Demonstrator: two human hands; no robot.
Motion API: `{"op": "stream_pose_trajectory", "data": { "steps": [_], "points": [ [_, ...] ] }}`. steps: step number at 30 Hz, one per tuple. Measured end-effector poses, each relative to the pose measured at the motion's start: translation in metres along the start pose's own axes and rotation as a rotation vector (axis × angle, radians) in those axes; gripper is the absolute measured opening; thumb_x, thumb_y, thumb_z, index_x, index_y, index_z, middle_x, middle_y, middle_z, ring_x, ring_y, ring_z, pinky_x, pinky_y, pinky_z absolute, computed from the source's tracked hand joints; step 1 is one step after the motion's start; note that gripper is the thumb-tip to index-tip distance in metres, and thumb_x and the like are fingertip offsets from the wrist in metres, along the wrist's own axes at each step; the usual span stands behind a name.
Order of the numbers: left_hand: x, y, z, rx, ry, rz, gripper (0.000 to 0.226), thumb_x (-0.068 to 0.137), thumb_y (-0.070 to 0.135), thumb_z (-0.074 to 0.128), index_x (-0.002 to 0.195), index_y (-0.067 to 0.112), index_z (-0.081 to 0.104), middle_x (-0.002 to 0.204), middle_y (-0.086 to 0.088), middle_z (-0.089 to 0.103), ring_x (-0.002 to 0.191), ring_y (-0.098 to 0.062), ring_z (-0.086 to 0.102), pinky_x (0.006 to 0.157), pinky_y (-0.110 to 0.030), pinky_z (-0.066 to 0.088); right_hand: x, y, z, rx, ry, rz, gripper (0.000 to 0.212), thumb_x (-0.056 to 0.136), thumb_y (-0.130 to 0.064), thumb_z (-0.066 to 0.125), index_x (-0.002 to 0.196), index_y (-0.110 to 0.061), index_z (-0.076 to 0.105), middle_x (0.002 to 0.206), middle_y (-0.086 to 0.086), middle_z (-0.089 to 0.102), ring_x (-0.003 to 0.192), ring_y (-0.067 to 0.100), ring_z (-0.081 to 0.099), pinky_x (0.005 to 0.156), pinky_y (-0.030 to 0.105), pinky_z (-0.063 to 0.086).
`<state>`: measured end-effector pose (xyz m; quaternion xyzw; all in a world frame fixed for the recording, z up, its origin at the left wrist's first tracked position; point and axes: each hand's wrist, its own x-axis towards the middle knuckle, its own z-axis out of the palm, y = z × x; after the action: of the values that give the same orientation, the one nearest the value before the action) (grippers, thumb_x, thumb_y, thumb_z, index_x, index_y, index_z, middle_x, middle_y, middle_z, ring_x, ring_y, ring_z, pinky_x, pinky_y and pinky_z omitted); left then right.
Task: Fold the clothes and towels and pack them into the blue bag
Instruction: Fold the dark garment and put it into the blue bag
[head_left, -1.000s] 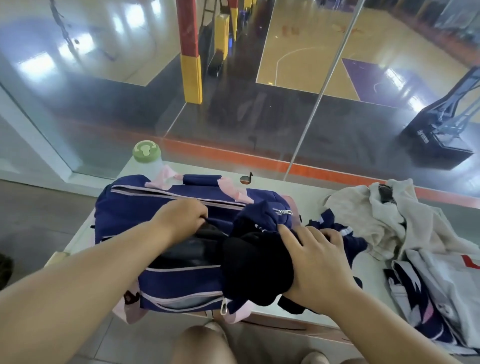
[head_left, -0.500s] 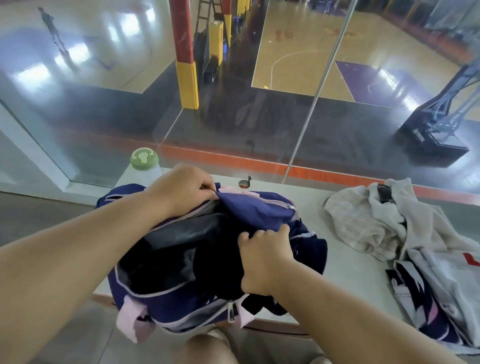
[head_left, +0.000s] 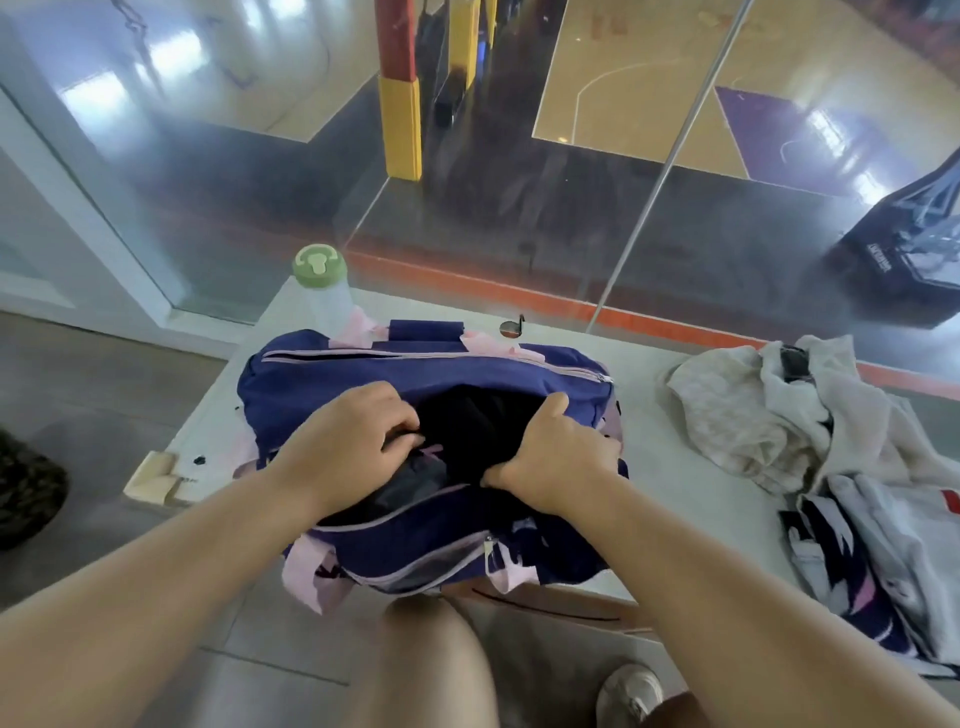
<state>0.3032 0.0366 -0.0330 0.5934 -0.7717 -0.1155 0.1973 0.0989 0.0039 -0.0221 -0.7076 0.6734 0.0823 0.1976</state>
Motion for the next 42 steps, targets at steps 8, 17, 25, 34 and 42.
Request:
{"op": "stream_pose_trajectory", "data": {
  "steps": [8,17,25,34,42],
  "points": [
    [-0.053,0.007,0.048,0.277,-0.533,-0.198,0.039,0.094,0.037,0.045,0.13,0.021,0.051,0.124,-0.006,0.061,0.109,-0.026,0.057,0.091,-0.033,0.045,0.006,-0.002,0.001,0.276,-0.002,0.14,0.117,0.062,-0.062,0.068,0.142,-0.007,0.003,0.113,0.011,0.059,0.102,0.038,0.056,0.093,0.051,0.044],
    [-0.055,0.012,0.022,-0.149,-0.663,-0.094,0.024,0.088,0.016,0.058,0.108,0.022,0.07,0.109,0.009,0.068,0.089,0.003,0.055,0.08,-0.003,0.037,0.033,-0.021,-0.008,1.011,-0.082,0.399,0.108,0.077,-0.038,0.068,0.146,-0.001,-0.006,0.133,0.006,0.04,0.113,0.03,0.048,0.085,0.034,0.038],
    [-0.057,0.023,0.004,-0.212,-0.726,0.036,0.022,0.088,0.018,0.06,0.103,0.026,0.072,0.089,0.022,0.062,0.082,0.009,0.055,0.081,-0.007,0.043,0.039,-0.042,-0.029,1.344,-0.141,0.587,0.082,0.067,-0.048,0.069,0.137,-0.016,0.041,0.133,0.009,0.048,0.112,0.038,0.051,0.092,0.048,0.04],
    [-0.037,0.025,-0.018,-0.384,-0.683,-0.091,0.036,0.083,0.01,0.063,0.084,0.045,0.071,0.082,0.025,0.067,0.083,-0.005,0.067,0.082,-0.027,0.054,0.03,-0.037,0.002,1.156,0.194,0.342,0.079,0.072,-0.036,0.076,0.127,0.003,0.034,0.11,0.013,0.058,0.088,0.031,0.054,0.073,0.031,0.039],
    [-0.014,0.014,-0.031,-0.337,-0.623,-0.079,0.026,0.085,0.014,0.064,0.094,0.038,0.07,0.093,0.02,0.07,0.09,0.003,0.063,0.087,-0.022,0.051,0.014,0.005,0.007,0.002,0.18,-0.249,0.07,0.062,-0.048,0.072,0.107,-0.017,0.028,0.101,0.004,0.061,0.084,0.029,0.059,0.072,0.037,0.047]
  ]
}}
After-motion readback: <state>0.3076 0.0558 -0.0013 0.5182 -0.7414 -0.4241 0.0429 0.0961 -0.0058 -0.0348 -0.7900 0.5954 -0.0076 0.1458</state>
